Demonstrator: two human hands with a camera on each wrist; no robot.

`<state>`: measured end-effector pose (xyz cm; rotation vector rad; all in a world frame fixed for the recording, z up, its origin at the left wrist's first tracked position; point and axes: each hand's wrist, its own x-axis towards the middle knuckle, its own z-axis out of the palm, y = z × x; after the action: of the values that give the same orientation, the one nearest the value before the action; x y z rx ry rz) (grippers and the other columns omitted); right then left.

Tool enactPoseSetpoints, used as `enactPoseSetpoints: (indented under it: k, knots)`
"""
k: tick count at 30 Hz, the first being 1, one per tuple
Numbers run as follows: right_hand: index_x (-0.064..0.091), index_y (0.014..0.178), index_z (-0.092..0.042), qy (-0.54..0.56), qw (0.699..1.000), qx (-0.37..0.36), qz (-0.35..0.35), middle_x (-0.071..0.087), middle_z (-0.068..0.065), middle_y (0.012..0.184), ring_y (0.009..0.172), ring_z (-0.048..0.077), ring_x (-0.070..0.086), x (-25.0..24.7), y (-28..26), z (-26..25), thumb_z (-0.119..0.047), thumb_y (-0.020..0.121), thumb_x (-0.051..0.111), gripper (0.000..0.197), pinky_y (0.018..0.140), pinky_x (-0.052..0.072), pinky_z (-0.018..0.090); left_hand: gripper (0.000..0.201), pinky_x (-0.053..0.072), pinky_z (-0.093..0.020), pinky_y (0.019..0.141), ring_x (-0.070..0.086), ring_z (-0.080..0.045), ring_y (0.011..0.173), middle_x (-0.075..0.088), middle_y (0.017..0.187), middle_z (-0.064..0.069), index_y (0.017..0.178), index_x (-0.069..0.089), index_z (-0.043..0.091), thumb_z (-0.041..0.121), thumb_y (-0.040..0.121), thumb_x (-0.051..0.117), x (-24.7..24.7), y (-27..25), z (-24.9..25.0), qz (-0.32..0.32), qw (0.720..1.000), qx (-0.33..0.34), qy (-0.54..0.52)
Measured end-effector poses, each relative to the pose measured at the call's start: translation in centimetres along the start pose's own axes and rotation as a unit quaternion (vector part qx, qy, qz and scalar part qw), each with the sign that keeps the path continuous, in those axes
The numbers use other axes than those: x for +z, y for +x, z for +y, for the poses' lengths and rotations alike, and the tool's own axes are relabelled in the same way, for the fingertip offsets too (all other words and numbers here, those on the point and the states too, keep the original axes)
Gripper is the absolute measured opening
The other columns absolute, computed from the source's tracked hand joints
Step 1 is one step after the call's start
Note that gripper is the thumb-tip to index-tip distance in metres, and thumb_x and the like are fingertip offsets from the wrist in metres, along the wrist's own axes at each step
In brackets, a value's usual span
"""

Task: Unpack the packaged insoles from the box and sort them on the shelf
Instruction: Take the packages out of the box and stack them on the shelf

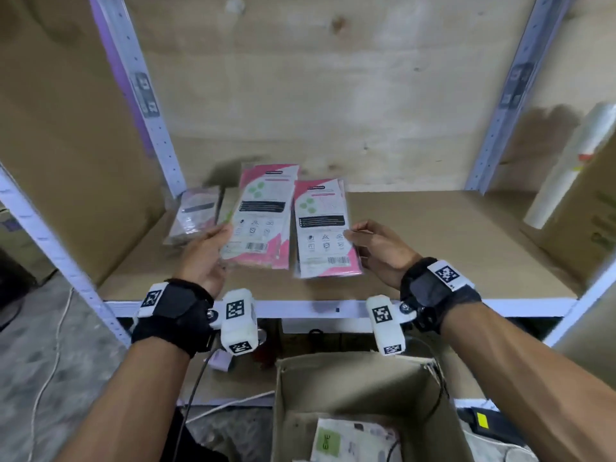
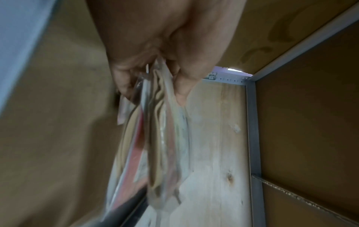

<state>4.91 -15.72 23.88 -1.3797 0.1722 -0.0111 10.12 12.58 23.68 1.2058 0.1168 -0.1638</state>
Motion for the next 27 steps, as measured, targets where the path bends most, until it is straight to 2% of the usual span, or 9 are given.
enactPoseSetpoints:
  k: [2, 3, 6, 10, 15, 18, 22, 24, 27]
  knots:
    - [0.048, 0.092, -0.014, 0.001, 1.000, 0.002, -0.009, 0.064, 0.013, 0.099, 0.080, 0.024, 0.062, 1.5, 2.0, -0.2, -0.006, 0.095, 0.058, 0.013, 0.071, 0.051, 0.035, 0.037, 0.047, -0.045, 0.104, 0.063, -0.034, 0.119, 0.064, 0.131, -0.019, 0.135, 0.055, 0.001, 0.014, 0.101, 0.056, -1.3, 1.8, 1.1, 0.031, 0.999, 0.020, 0.004]
    - [0.048, 0.094, -0.013, 0.001, 1.000, 0.004, -0.013, 0.065, 0.014, 0.100, 0.081, 0.025, 0.062, 2.4, 3.1, -0.3, -0.007, 0.096, 0.058, 0.012, 0.075, 0.051, 0.038, 0.030, 0.043, -0.046, 0.105, 0.062, -0.035, 0.118, 0.064, 0.131, -0.021, 0.128, 0.059, 0.001, 0.013, 0.100, 0.057, -2.0, 2.7, 1.8, 0.055, 0.998, 0.030, 0.010]
    - [0.048, 0.095, -0.013, 0.001, 1.000, 0.007, -0.022, 0.068, 0.013, 0.096, 0.078, 0.024, 0.064, 4.9, 6.4, -0.4, -0.008, 0.096, 0.057, 0.011, 0.071, 0.055, 0.037, 0.010, 0.051, -0.049, 0.095, 0.066, -0.034, 0.103, 0.066, 0.125, -0.022, 0.108, 0.062, 0.010, 0.010, 0.099, 0.058, -4.0, 5.5, 3.8, 0.107, 0.993, 0.049, 0.017]
    - [0.048, 0.094, -0.011, -0.021, 0.999, 0.017, -0.043, 0.068, 0.013, 0.097, 0.079, 0.023, 0.066, 8.2, 10.6, -0.3, -0.010, 0.098, 0.055, 0.009, 0.069, 0.055, 0.035, 0.012, 0.059, -0.043, 0.045, 0.072, -0.019, 0.055, 0.069, 0.094, -0.012, 0.090, 0.060, 0.018, 0.016, 0.101, 0.056, -7.1, 9.1, 5.8, 0.147, 0.987, 0.024, 0.052]
    - [0.060, 0.100, -0.003, -0.058, 0.994, 0.051, -0.082, 0.070, 0.016, 0.103, 0.081, 0.022, 0.067, 12.2, 14.7, 0.2, -0.008, 0.101, 0.049, 0.012, 0.067, 0.056, 0.029, 0.016, 0.056, -0.032, 0.045, 0.069, -0.016, 0.047, 0.074, 0.065, -0.006, 0.090, 0.064, 0.014, 0.018, 0.101, 0.053, -10.6, 13.4, 7.1, 0.166, 0.978, -0.031, 0.124]
    - [0.058, 0.122, 0.006, -0.089, 0.991, 0.061, -0.082, 0.068, 0.021, 0.116, 0.088, 0.026, 0.067, 14.0, 16.9, 1.3, -0.008, 0.101, 0.048, 0.026, 0.069, 0.057, 0.030, 0.015, 0.057, -0.037, 0.055, 0.067, -0.023, 0.061, 0.074, 0.083, -0.010, 0.100, 0.066, 0.013, 0.022, 0.101, 0.054, -12.2, 15.9, 6.8, 0.190, 0.968, -0.042, 0.159]
    - [0.065, 0.095, 0.001, -0.166, 0.983, 0.050, -0.054, 0.070, 0.023, 0.112, 0.100, 0.035, 0.069, 15.3, 19.3, 2.7, -0.012, 0.098, 0.054, 0.017, 0.089, 0.057, 0.048, 0.025, 0.048, -0.048, 0.105, 0.063, -0.037, 0.110, 0.059, 0.137, -0.021, 0.116, 0.066, 0.009, 0.023, 0.099, 0.055, -13.8, 19.0, 5.8, 0.211, 0.936, -0.019, 0.280]
    - [0.062, 0.075, -0.010, -0.209, 0.977, 0.037, -0.035, 0.073, 0.020, 0.105, 0.099, 0.035, 0.070, 15.6, 20.2, 3.3, -0.016, 0.095, 0.058, 0.021, 0.093, 0.054, 0.051, 0.042, 0.046, -0.049, 0.108, 0.059, -0.038, 0.124, 0.060, 0.136, -0.021, 0.129, 0.061, 0.002, 0.026, 0.095, 0.057, -14.3, 20.1, 5.2, 0.215, 0.927, -0.015, 0.308]
    - [0.061, 0.072, -0.014, -0.219, 0.975, 0.039, -0.020, 0.075, 0.014, 0.096, 0.095, 0.031, 0.071, 15.7, 21.3, 3.9, -0.019, 0.093, 0.063, 0.022, 0.091, 0.055, 0.050, 0.051, 0.050, -0.049, 0.102, 0.065, -0.038, 0.112, 0.069, 0.121, -0.022, 0.116, 0.069, -0.001, 0.034, 0.080, 0.060, -14.6, 21.2, 4.5, 0.216, 0.906, 0.003, 0.365]
